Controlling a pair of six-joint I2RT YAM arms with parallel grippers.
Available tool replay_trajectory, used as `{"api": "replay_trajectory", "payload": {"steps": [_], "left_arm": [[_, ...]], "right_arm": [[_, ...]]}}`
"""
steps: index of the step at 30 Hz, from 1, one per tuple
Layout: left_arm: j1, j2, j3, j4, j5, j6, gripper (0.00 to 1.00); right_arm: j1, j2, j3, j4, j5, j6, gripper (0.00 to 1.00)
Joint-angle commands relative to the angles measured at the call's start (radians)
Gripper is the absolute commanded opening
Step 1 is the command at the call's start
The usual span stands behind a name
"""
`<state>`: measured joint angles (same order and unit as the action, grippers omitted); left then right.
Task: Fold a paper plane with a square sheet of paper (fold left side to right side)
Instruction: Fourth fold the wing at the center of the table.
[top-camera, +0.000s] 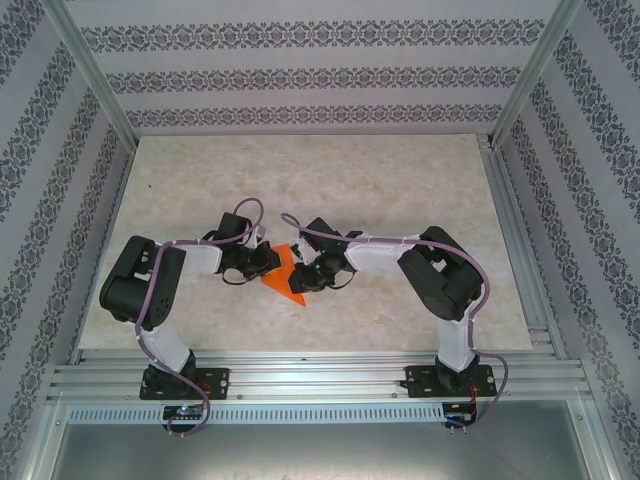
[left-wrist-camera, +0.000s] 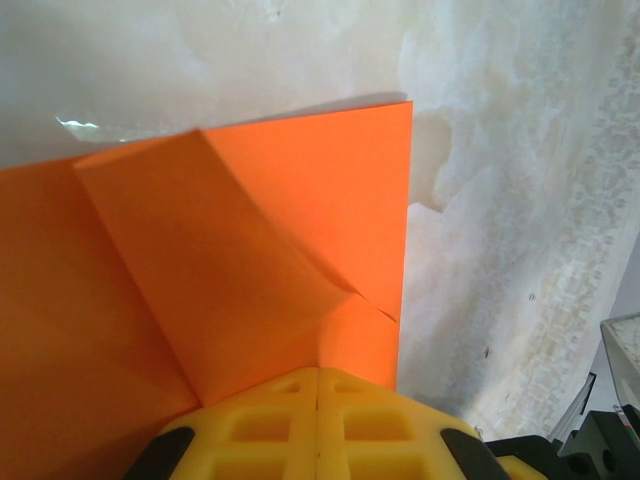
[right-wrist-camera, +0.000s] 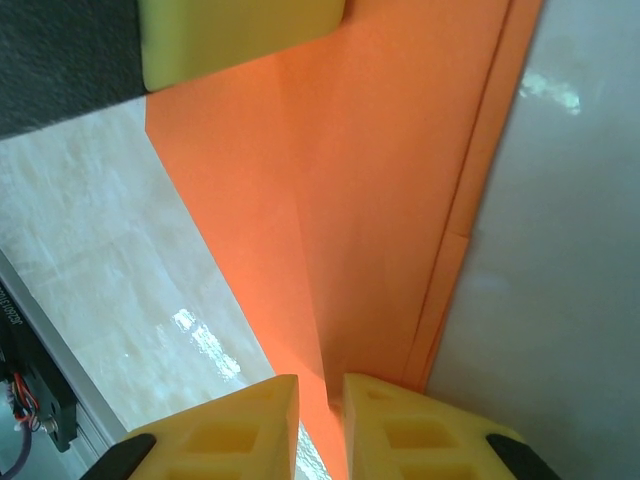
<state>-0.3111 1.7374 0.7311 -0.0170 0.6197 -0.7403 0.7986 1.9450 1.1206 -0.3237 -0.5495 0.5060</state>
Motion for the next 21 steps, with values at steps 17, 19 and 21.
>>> {"api": "replay_trajectory", "payload": {"steps": [17,19,21], "left_arm": [[-0.016,0.007,-0.024,-0.119,-0.109,0.035,0.04],[-0.015,0.008,-0.027,-0.116,-0.109,0.035,0.04],[-0.015,0.008,-0.027,-0.115,-0.109,0.035,0.04]], "right_arm": [[0.010,-0.080,0.046,-0.033,-0.008,-0.003,0.13],[0.014,-0.040,0.081,-0.030,-0.011,-0.005,0.12],[0.018,0.004,0.111,-0.036,-0.010,-0.013,0.11]]}}
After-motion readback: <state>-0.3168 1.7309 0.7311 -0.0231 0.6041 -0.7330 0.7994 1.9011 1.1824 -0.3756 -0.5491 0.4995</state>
